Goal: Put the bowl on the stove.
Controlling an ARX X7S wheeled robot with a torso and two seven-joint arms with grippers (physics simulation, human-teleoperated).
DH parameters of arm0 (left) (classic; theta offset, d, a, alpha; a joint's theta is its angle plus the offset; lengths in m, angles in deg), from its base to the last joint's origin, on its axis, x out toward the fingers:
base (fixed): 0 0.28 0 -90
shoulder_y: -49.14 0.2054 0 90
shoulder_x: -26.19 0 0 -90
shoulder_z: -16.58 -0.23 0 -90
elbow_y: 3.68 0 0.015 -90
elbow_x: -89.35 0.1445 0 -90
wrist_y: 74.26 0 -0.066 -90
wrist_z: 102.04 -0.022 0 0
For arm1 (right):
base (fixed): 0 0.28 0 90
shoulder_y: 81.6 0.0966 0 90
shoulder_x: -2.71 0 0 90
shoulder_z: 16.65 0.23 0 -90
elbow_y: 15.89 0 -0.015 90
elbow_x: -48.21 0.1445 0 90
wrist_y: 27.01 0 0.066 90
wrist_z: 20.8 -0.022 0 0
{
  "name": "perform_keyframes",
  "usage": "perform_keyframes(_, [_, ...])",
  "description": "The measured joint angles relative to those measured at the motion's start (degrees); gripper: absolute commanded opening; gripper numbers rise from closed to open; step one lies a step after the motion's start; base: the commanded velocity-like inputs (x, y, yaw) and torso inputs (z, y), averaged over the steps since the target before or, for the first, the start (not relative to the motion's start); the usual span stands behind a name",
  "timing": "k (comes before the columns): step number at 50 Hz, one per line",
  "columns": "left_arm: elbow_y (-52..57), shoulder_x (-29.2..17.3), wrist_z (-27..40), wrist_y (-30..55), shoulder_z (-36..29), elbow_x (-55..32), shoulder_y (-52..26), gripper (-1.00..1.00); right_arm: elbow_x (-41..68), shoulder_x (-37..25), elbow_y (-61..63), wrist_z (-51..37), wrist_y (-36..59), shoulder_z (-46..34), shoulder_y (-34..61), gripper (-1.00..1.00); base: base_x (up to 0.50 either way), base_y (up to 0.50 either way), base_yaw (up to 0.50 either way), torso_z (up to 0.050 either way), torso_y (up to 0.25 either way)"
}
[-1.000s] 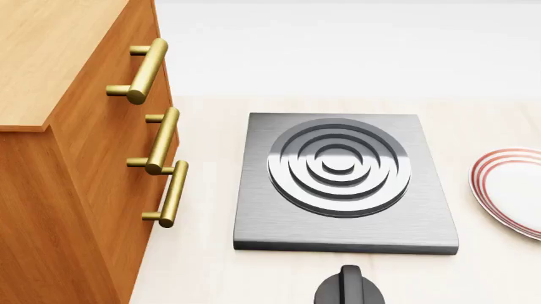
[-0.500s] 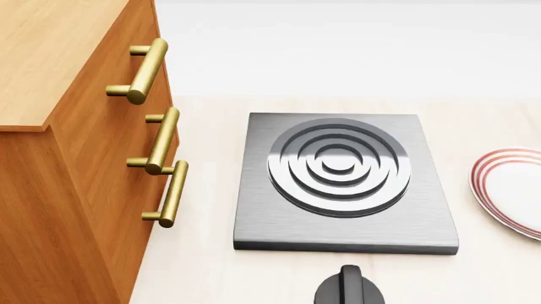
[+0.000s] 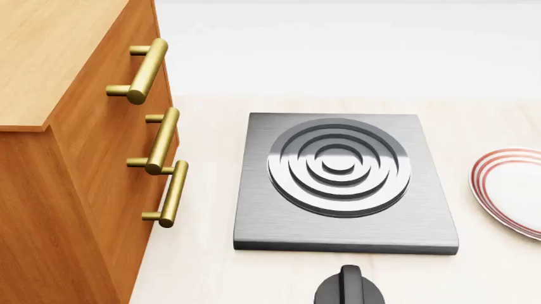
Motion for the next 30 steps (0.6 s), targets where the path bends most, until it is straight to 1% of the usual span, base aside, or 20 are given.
perform_keyframes(30, [-0.3,-0.1,-0.2,-0.4,-0.7,0.8,0.3,1.0,-4.8,-0.4,-6.8,-2.1,-1.6,-5.3,-0.4,1.0,0.0,0.0,0.0,0.0,0.0])
